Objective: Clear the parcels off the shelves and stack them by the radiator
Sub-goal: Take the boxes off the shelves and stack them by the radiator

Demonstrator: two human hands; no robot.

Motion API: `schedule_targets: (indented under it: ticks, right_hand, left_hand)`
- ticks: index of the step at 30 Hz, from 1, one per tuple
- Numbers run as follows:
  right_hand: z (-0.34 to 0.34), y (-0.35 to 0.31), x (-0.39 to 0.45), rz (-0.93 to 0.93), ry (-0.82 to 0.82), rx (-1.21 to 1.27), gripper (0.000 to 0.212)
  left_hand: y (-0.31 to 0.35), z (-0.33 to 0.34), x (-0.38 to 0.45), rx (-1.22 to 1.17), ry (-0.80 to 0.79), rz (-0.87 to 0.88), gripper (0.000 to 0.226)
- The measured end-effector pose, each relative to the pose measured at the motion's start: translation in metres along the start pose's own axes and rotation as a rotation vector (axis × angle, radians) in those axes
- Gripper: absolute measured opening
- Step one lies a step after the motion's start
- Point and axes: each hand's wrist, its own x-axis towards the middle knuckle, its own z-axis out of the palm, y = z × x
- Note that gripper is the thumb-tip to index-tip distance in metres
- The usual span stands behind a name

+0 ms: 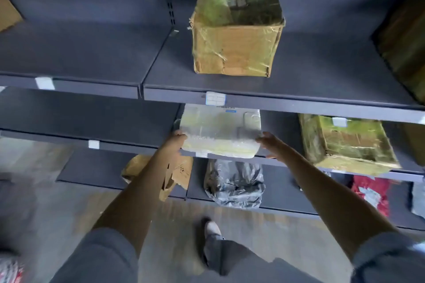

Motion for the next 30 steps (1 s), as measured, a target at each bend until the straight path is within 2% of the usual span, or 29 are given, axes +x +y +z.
schedule_targets:
  ticks: [4, 10, 12, 16, 19, 23, 26, 30]
  right_hand:
    - [0.018, 0.001, 0.013, 0.067, 0.054, 0.114, 0.054]
    - [0.024, 0.011, -0.012, -0.021, 0.107, 0.182, 0.037]
    - [0.026, 0.020, -0.035, -0.021, 0.106, 0.194, 0.036]
    - [0.046, 0.050, -0.091, 0.040, 0.075, 0.275, 0.038]
    - [0.071, 0.085, -0.134, 0.024, 0.137, 0.404, 0.041]
    - [0.101, 0.140, -0.185, 0.096, 0.276, 0.513, 0.048]
    - [0.107, 0.178, -0.227, 0.178, 0.357, 0.529, 0.044]
    - [0.105, 0.226, -0.276, 0.241, 0.423, 0.595, 0.039]
  left_hand:
    - [0.004, -0.017, 0.039, -0.055, 0.023, -0.179, 0.044]
    - [-0.016, -0.017, 0.047, -0.032, -0.096, -0.172, 0.034]
    - [-0.025, -0.022, 0.038, -0.029, -0.180, -0.211, 0.032]
    - [-0.038, -0.035, 0.010, 0.039, -0.394, -0.281, 0.054]
    - [-0.051, -0.032, -0.012, 0.168, -0.533, -0.293, 0.058]
    - [-0.083, -0.025, -0.030, 0.413, -0.677, -0.270, 0.053]
    - [-0.112, -0.015, -0.040, 0.466, -0.893, -0.382, 0.045]
    - [-0.138, 0.018, -0.070, 0.774, -1.133, -0.437, 0.024]
